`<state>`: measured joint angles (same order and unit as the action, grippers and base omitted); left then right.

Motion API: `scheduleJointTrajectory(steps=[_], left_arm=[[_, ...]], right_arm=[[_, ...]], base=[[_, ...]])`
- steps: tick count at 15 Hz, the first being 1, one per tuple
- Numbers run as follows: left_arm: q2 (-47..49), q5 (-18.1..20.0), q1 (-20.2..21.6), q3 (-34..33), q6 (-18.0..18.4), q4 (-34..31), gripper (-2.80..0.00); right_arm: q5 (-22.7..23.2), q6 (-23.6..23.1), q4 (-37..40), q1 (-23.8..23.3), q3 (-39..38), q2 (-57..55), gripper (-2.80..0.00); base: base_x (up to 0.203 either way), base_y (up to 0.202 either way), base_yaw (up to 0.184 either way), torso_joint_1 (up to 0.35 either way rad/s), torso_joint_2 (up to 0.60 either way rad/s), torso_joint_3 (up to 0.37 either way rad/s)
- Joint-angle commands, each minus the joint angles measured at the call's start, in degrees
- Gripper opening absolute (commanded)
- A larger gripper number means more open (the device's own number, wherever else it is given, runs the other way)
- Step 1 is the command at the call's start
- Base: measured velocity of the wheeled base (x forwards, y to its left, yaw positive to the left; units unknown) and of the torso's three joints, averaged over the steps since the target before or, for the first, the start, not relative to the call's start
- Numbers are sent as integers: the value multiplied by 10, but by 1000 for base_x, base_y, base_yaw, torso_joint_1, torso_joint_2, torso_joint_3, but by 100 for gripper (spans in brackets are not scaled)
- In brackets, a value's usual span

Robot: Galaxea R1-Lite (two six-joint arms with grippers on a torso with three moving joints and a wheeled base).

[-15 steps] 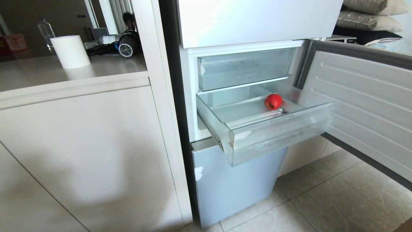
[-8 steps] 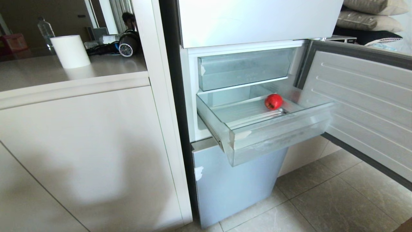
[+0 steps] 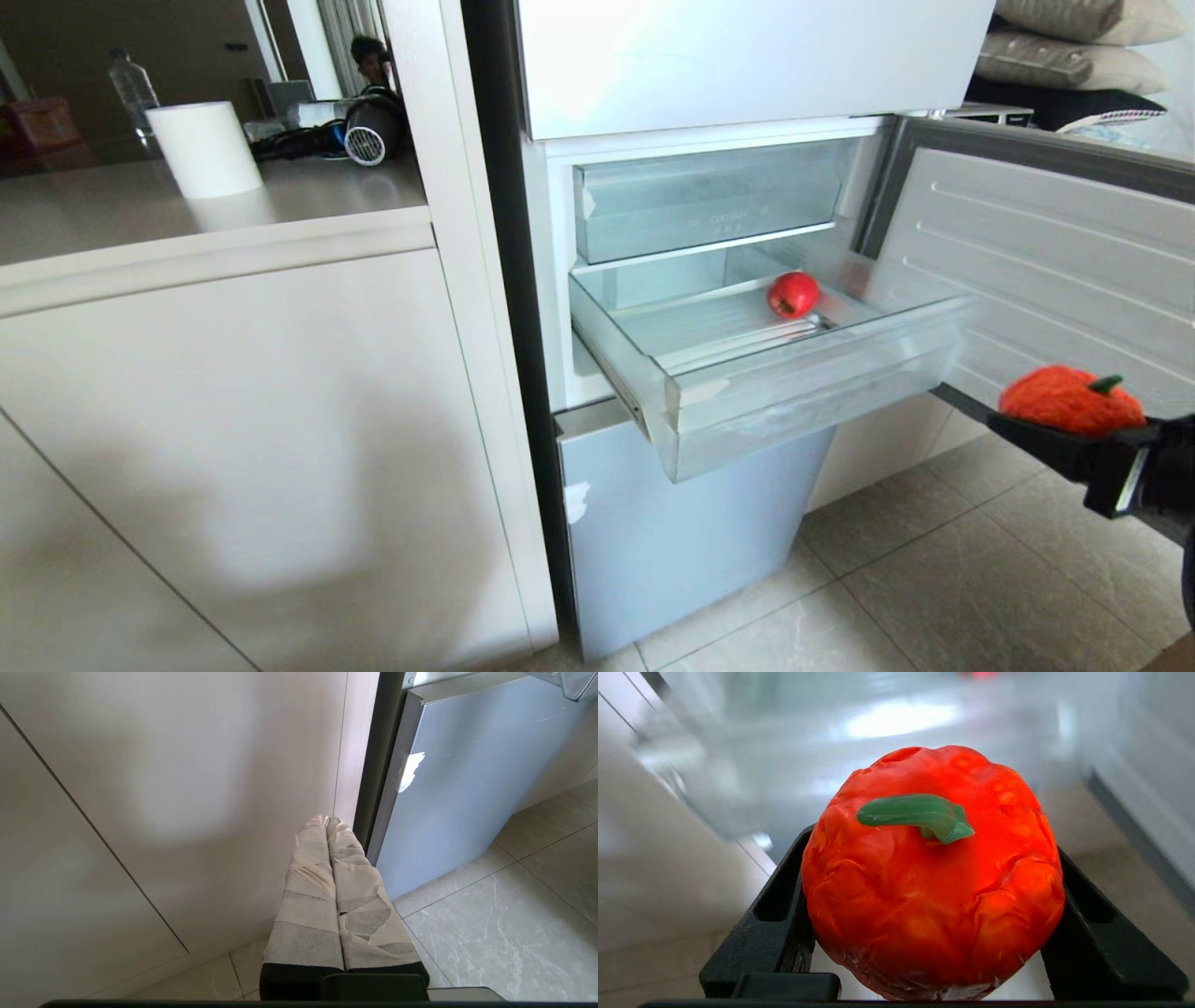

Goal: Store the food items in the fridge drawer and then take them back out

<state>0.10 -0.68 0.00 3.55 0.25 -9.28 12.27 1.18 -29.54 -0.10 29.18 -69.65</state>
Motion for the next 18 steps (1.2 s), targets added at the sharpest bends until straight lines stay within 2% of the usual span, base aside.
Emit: scheduleJointTrajectory(steps=[1, 6, 14, 18], left_arm=[[1, 0, 0, 0, 0, 0, -280], [1, 0, 0, 0, 0, 0, -280], [1, 0, 0, 0, 0, 0, -280], [0, 0, 0, 0, 0, 0, -280]], right_arm=[[4, 0, 10, 26, 100, -81, -280], [29, -5, 22, 47, 292, -262, -280], [72, -10, 237, 54, 659, -492, -280], [96, -14, 280, 65, 780, -582, -280]], base=[[0, 0, 0, 0, 0, 0], [0, 0, 0, 0, 0, 0], [0, 0, 0, 0, 0, 0], [0, 0, 0, 0, 0, 0]])
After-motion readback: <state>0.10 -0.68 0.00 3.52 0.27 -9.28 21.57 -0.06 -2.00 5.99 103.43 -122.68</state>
